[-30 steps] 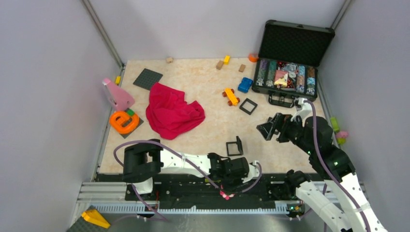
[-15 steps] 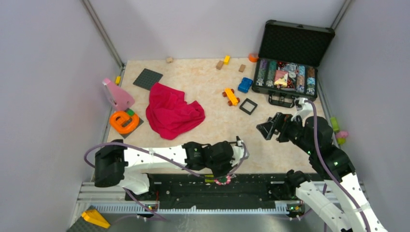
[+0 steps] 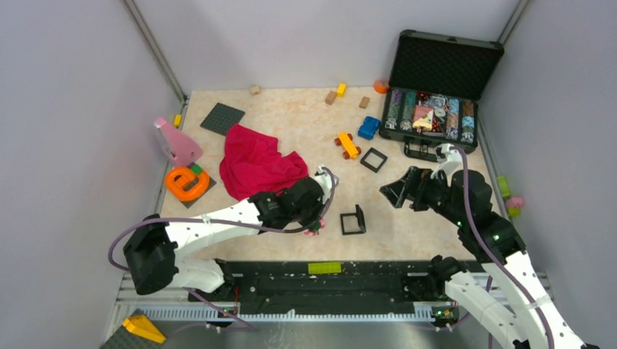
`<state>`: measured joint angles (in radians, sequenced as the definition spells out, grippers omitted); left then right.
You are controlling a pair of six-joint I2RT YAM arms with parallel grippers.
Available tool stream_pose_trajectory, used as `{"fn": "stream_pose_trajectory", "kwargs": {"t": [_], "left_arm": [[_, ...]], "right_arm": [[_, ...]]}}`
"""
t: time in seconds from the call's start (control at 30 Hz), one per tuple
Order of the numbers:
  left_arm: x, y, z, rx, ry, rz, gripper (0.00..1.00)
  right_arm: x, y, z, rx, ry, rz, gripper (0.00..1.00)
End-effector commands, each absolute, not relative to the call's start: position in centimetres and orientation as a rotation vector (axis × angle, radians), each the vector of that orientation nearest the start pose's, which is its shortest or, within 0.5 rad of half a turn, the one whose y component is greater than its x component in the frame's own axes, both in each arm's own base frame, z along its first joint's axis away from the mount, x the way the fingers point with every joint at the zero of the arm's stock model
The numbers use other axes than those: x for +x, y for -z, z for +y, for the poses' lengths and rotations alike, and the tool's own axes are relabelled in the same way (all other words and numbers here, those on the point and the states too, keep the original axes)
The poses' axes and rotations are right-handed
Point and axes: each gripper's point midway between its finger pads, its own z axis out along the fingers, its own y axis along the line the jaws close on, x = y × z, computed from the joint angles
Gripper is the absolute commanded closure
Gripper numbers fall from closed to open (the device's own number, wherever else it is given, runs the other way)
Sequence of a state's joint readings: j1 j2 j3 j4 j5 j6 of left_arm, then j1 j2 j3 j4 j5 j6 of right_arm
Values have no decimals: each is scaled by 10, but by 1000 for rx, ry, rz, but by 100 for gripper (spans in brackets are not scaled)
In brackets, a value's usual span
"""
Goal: Remove the brooch from the garment
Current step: Pick up the brooch from the center of the board, then place the brooch at the center of the board.
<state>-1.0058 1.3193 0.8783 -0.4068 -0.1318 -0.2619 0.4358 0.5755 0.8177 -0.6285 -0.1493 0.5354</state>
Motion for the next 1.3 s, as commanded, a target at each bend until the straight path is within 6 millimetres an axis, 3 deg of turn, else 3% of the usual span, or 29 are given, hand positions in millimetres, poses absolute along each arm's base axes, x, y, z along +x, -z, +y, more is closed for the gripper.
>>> {"fn": "stream_pose_trajectory", "kwargs": {"t": [0.0,0.1,0.2,0.5,0.53,0.6,0.63,0.73,0.87,1.0,1.1,1.2,1.27], "left_arm": [[255,-137,-258,615,103,2204,100],[274,-141,-250,579,-46,2147,100],[276,-129,-252,605,-146,2132,100],[235,-81,-294,848,-231,2154,100],[231,-76,-298,865,-221,2171,90],[220,-72,-308,895,-153,2203,51],[214,-71,-314,900,-104,2219,44],[202,-74,-325,907,43,2250,39],[196,-83,-323,866,210,2300,35],[203,-86,-305,753,365,2369,29],[208,-82,-291,657,474,2441,17],[212,-78,-281,557,528,2502,17],[212,-73,-275,489,584,2556,23]], "right_arm": [[200,-253,158,-26,-847,2016,10],[203,-255,155,-13,-832,2001,10],[204,-254,154,-11,-821,1998,10],[203,-252,154,-2,-831,1994,10],[203,-253,154,-1,-829,1992,10],[204,-254,153,-2,-823,1992,10],[204,-254,153,-4,-820,1991,9],[204,-254,152,-5,-815,1991,9],[204,-253,153,-10,-818,1994,9],[204,-252,154,-18,-824,1996,9],[204,-252,156,-25,-831,1997,9],[205,-250,157,-34,-827,2007,9],[205,-249,157,-32,-825,2011,9]]}}
